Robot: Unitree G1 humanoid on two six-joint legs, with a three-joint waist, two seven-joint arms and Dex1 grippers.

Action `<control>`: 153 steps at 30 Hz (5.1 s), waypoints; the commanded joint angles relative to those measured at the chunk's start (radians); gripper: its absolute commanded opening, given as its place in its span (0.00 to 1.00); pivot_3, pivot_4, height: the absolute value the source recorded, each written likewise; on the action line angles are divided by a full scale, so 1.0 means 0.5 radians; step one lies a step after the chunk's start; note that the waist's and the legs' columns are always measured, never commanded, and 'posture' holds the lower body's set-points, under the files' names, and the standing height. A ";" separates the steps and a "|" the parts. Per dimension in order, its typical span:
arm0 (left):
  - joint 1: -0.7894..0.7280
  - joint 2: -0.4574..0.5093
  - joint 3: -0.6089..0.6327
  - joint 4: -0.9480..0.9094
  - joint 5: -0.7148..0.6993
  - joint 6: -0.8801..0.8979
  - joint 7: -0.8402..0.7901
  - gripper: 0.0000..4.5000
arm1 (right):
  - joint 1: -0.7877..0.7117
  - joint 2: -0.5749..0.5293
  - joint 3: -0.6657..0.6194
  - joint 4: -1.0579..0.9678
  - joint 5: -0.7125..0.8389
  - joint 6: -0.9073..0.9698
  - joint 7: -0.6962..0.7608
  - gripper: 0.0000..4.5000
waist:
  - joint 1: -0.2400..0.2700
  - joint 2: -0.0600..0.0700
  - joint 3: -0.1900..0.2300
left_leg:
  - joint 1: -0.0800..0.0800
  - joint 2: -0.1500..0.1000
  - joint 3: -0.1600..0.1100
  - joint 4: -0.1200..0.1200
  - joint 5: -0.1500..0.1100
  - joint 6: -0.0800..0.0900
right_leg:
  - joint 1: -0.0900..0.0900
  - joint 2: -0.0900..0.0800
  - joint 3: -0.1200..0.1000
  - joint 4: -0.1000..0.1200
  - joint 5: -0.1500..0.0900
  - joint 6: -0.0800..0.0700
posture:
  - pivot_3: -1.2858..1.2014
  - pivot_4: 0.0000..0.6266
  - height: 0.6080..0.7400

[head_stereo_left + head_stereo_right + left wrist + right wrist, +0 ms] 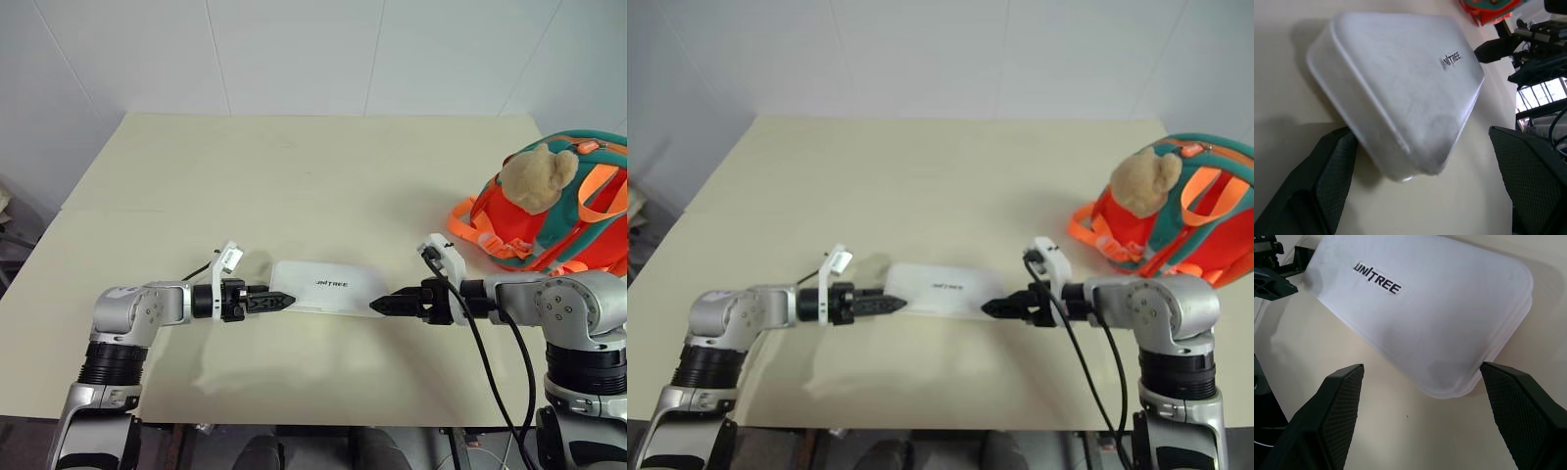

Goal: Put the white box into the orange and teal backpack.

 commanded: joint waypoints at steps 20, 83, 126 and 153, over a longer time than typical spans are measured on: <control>-0.193 -0.102 0.145 0.281 -0.238 0.441 -0.084 0.99 | 0.158 -0.172 0.152 -0.044 0.024 -0.301 0.112 1.00 | -0.006 0.000 0.000 | -0.001 0.000 0.000 -0.001 0.000 0.001 | -0.001 0.001 -0.001 -0.001 0.000 0.001 | 0.52 0.24 1.00; 0.106 -0.124 0.318 0.010 -0.118 -0.954 -0.367 0.35 | 1.429 -0.380 -1.298 -0.369 -0.195 -1.699 0.020 1.00 | -0.001 -0.002 0.000 | 0.001 0.000 0.005 0.000 0.000 0.003 | 0.004 0.002 0.004 -0.006 0.002 0.004 | 0.52 0.24 1.00; 0.353 -0.052 0.537 -0.244 -0.279 -0.922 -0.179 0.35 | 0.238 -0.027 -0.458 0.651 -0.397 -2.206 -0.091 0.33 | -0.017 -0.001 0.000 | 0.001 0.002 0.006 0.000 0.002 0.002 | 0.000 0.002 0.005 -0.002 0.004 0.004 | 0.52 0.24 1.00; 0.218 0.186 0.757 0.195 -0.176 -1.190 -0.174 0.35 | -0.168 -0.190 -0.261 -0.014 1.919 -0.761 -0.176 0.12 | -0.046 0.000 0.001 | -0.011 0.004 -0.003 -0.004 -0.002 0.005 | -0.009 -0.005 0.004 -0.008 0.004 0.003 | 0.52 0.24 1.00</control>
